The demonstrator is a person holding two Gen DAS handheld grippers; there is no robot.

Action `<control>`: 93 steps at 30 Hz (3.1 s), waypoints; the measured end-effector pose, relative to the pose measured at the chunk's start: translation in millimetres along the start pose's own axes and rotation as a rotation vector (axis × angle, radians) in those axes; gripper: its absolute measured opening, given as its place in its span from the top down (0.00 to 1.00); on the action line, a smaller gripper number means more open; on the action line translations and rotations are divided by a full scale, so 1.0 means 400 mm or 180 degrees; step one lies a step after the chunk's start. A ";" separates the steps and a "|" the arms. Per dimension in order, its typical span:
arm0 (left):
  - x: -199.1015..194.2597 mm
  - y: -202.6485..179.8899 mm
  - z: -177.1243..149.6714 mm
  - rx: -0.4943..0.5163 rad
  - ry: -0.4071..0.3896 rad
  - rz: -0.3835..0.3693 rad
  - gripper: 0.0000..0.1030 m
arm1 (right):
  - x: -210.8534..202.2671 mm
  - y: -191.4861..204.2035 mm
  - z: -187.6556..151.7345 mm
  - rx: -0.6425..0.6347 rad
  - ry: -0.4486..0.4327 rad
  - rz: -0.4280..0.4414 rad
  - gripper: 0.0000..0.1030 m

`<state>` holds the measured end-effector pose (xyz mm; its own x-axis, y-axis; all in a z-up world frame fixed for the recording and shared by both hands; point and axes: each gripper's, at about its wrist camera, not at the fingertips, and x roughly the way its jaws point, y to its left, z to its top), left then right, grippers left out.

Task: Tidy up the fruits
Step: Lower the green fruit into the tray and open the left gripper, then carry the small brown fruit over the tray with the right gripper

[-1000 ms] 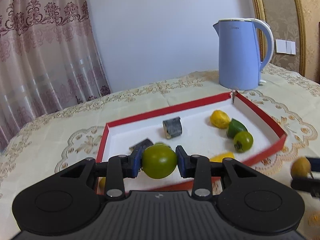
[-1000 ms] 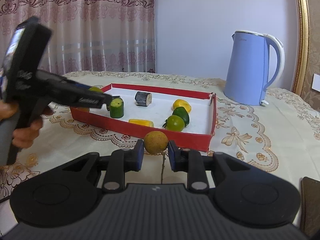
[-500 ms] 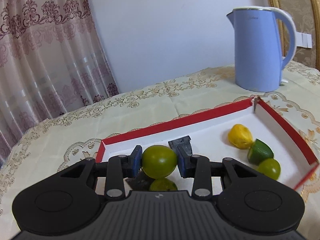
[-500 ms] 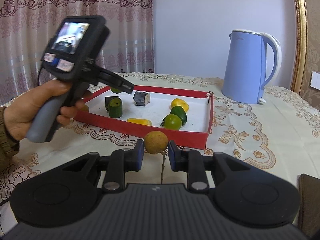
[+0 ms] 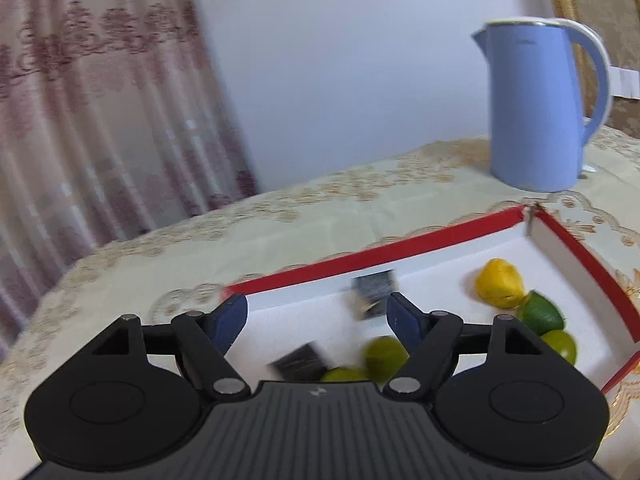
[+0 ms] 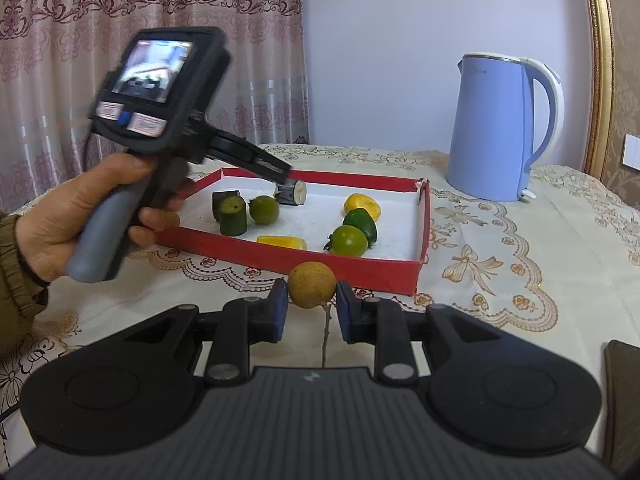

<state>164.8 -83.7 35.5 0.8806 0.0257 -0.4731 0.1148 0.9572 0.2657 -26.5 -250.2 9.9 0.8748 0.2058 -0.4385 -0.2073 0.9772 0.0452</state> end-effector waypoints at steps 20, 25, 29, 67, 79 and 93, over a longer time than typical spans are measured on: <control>-0.089 0.190 -0.176 -0.0720 -0.0050 0.0206 0.18 | 0.023 0.029 0.030 -0.0026 -0.0069 0.0051 0.76; -0.079 0.212 -0.184 -0.0808 0.0011 0.0191 0.18 | 0.032 0.042 0.039 -0.0065 -0.0088 0.0043 0.76; -0.081 0.209 -0.188 -0.0764 0.0005 0.0184 0.19 | 0.048 0.043 0.054 -0.0092 -0.0088 0.0042 0.76; -0.080 0.189 -0.197 -0.0614 0.0030 0.0150 0.18 | 0.215 0.025 0.247 -0.0270 -0.0202 -0.0106 0.76; -0.080 0.190 -0.199 -0.0617 0.0040 0.0135 0.18 | 0.313 0.006 0.246 -0.0199 0.0013 -0.0114 0.76; -0.073 0.183 -0.202 -0.0607 0.0074 0.0136 0.18 | 0.405 0.063 0.268 -0.0256 0.0201 0.0077 0.76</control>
<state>110.5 8.8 0.9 0.8717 0.0720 -0.4847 -0.0136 0.9923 0.1229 157.0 -186.9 36.3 0.8403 0.2233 -0.4939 -0.2648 0.9642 -0.0146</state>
